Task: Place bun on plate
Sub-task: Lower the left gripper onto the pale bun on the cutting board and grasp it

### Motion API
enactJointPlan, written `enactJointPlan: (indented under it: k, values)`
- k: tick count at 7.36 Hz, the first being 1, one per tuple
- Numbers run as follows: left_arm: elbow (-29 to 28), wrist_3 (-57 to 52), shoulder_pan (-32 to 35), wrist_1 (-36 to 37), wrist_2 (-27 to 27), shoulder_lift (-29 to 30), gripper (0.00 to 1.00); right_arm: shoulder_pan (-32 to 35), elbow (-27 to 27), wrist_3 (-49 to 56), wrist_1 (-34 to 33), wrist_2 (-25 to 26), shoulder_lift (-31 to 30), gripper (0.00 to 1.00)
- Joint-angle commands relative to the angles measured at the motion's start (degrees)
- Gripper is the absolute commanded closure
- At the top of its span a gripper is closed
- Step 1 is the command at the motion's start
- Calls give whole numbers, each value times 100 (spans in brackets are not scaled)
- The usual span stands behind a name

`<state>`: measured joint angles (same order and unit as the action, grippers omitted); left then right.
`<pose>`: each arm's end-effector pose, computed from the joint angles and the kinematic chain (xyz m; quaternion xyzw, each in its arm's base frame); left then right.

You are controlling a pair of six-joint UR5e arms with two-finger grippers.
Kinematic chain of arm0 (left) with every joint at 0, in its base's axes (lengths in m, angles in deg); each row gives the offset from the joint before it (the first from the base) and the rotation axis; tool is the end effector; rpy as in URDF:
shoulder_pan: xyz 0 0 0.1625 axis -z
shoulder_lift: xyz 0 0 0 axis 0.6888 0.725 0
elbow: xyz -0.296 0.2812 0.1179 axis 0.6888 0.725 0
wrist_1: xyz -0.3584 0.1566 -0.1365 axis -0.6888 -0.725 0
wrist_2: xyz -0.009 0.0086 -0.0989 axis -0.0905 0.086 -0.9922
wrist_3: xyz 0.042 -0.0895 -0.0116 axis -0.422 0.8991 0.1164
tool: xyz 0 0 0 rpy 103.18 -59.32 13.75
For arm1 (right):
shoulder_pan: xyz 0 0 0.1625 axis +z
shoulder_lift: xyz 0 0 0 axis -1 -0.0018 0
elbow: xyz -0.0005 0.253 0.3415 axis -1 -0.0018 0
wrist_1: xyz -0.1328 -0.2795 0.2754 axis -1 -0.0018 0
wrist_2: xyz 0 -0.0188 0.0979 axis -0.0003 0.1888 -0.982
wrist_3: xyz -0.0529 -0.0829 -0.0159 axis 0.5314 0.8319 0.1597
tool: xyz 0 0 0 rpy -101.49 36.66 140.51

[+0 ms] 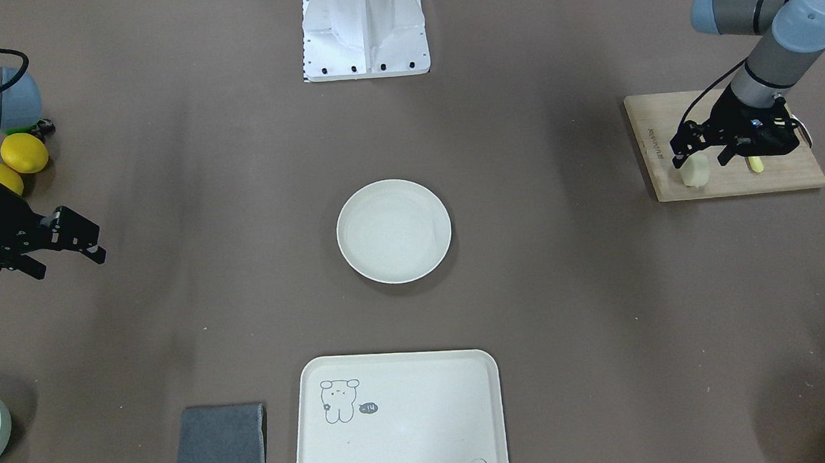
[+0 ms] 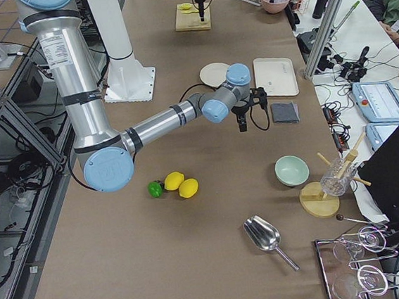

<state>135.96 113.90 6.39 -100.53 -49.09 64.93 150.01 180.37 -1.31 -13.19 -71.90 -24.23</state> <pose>0.2290 -0.4069 0.5853 0.0610 0.3885 -0.0103 0.9194 -0.2299 -0.5399 0.4289 0.0778 -0.4565 -0.0102 0.8863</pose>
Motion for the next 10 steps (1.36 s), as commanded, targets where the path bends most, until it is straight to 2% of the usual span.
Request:
enactJointPlan:
  k: [1,2,3,9,10]
  values:
    - [-18,2,0,0,6,1,52,0,0,0,3,5,0,0]
    - [-1,2,0,0,6,1,66,0,44,0,3,5,-17,0]
    - [8,2,0,0,-3,1,73,0,71,0,3,-4,-43,0]
    - [420,-7,289,9,-21,18,73,9,203,-9,-23,-56,-96,0]
    - [439,19,307,52,-21,340,73,9,203,-9,-23,-56,-96,0]
